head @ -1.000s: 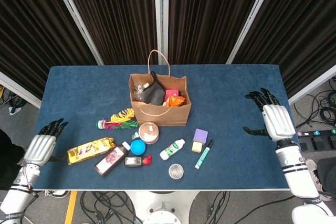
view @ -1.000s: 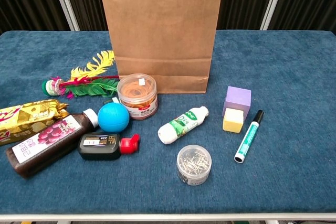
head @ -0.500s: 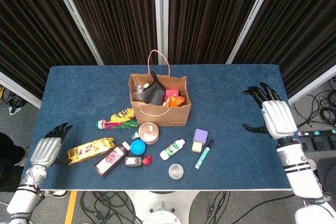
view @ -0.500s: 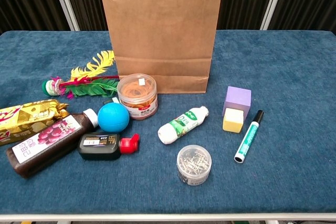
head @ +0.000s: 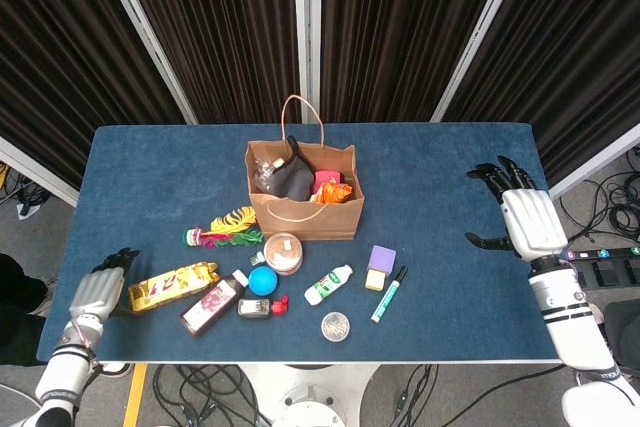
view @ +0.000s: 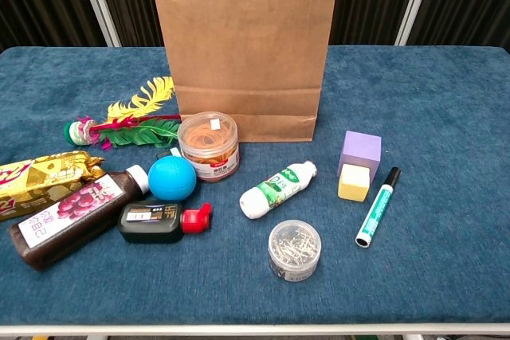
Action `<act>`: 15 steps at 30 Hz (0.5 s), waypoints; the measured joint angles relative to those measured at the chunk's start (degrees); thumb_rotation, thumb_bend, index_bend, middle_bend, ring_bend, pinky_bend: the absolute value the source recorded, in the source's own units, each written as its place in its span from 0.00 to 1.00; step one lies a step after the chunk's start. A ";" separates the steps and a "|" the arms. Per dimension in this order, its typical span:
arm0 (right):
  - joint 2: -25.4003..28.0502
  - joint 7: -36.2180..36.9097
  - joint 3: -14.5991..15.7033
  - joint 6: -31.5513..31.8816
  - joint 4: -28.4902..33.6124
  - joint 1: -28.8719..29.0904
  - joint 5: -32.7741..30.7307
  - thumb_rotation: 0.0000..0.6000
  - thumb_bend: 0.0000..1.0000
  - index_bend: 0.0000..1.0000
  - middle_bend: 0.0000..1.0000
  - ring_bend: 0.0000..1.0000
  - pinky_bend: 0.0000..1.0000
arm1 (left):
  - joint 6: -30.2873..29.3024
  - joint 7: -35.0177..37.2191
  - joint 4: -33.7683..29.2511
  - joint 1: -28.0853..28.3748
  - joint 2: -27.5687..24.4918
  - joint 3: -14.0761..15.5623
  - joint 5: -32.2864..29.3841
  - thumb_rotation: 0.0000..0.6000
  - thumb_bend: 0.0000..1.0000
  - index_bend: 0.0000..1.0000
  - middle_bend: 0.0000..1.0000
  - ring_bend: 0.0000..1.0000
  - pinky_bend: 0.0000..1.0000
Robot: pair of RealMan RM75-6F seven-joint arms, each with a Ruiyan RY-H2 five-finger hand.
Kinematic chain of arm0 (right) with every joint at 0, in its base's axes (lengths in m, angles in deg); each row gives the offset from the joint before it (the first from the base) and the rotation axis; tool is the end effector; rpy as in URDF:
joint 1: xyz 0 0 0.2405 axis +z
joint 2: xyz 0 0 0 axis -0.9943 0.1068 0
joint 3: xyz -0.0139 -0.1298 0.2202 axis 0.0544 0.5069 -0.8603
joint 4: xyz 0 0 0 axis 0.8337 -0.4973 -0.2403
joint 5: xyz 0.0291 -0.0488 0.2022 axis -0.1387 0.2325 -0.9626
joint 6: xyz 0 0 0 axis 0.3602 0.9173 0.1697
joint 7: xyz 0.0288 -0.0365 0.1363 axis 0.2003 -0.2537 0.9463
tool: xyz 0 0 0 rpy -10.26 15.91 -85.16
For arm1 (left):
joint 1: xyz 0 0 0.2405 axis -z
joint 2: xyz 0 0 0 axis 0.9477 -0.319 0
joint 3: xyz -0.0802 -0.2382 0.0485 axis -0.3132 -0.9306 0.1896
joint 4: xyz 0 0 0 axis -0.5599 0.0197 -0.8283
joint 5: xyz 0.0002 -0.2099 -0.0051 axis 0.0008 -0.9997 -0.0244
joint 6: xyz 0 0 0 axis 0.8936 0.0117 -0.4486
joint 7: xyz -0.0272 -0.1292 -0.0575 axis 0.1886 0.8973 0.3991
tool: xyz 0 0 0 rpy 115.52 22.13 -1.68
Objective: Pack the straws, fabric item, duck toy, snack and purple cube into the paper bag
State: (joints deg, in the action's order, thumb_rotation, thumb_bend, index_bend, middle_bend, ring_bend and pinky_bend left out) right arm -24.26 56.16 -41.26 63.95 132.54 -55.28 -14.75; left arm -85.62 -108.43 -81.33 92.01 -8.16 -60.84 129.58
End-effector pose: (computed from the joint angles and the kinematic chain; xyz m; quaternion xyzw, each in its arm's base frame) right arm -0.1834 -0.3018 0.1706 0.6176 -0.4185 0.4387 0.5010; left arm -0.2913 0.2256 0.0586 -0.6064 -0.5743 -0.1974 0.5133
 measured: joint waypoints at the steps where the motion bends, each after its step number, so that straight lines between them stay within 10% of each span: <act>1: -0.12 0.09 0.03 -0.17 -0.21 -0.01 -0.01 1.00 0.00 0.22 0.16 0.00 0.12 | -0.21 -0.25 -0.13 0.24 0.73 0.17 -0.14 1.00 0.07 0.08 0.08 0.03 0.20; 15: -0.62 -0.29 0.13 -0.61 -1.04 -0.47 -0.54 1.00 0.00 0.22 0.15 0.00 0.12 | -2.52 0.77 5.01 0.70 6.38 1.10 4.27 1.00 0.14 0.19 0.22 0.13 0.30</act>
State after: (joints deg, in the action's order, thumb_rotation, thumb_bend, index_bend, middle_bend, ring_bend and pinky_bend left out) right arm -24.88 55.87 -41.13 63.34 131.49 -55.75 -15.29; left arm -88.14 -107.66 -76.32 92.71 -1.78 -59.74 133.86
